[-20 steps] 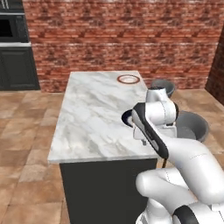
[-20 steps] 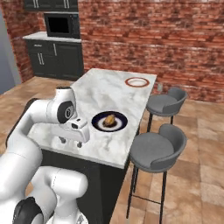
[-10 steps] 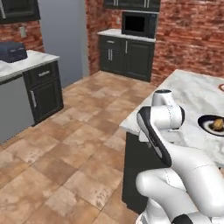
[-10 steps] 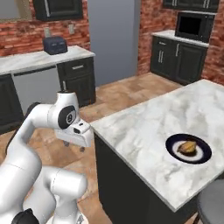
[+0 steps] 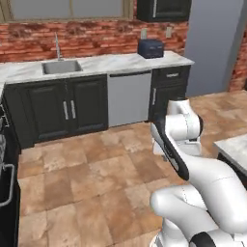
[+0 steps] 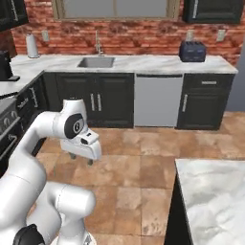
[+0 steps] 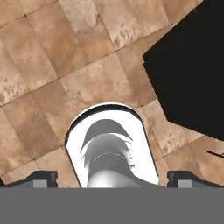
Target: Take the chicken drumsticks from the pan and place one on each plate on the dining counter.
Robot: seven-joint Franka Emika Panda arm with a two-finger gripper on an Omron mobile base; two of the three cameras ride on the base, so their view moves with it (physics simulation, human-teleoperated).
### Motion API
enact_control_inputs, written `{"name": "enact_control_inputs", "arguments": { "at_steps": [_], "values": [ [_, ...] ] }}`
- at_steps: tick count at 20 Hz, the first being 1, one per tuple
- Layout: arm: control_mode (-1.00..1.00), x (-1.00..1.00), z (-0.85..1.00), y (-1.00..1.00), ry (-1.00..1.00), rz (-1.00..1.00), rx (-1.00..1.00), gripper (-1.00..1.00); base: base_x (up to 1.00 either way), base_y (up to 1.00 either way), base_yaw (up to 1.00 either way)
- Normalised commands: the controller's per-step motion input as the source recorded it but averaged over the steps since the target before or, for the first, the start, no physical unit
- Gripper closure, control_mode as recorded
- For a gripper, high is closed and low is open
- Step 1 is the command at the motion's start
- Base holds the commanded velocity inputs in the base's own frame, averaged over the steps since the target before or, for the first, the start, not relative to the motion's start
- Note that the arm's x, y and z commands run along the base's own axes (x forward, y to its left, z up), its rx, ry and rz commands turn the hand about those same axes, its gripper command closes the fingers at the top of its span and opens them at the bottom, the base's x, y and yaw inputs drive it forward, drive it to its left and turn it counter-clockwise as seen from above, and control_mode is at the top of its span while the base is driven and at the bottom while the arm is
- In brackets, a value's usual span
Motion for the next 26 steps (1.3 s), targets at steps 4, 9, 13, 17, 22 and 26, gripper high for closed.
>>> {"name": "enact_control_inputs", "arguments": {
  "at_steps": [4, 9, 13, 17, 22, 26],
  "values": [
    [1.0, 0.0, 0.0, 0.0, 0.0, 0.0, 0.0, -1.0, 0.47, 0.0, 1.0],
    [1.0, 0.0, 0.0, 0.0, 0.0, 0.0, 0.0, -1.0, 0.72, 0.0, 0.85],
    [1.0, 0.0, 0.0, 0.0, 0.0, 0.0, 0.0, -1.0, 0.96, -0.02, 0.62],
    [1.0, 0.0, 0.0, 0.0, 0.0, 0.0, 0.0, -1.0, 1.0, -0.07, 0.55],
    [1.0, 0.0, 0.0, 0.0, 0.0, 0.0, 0.0, -1.0, 0.95, -0.09, 0.57],
    [1.0, 0.0, 0.0, 0.0, 0.0, 0.0, 0.0, -1.0, 0.89, -0.27, 0.49]
  ]
}}
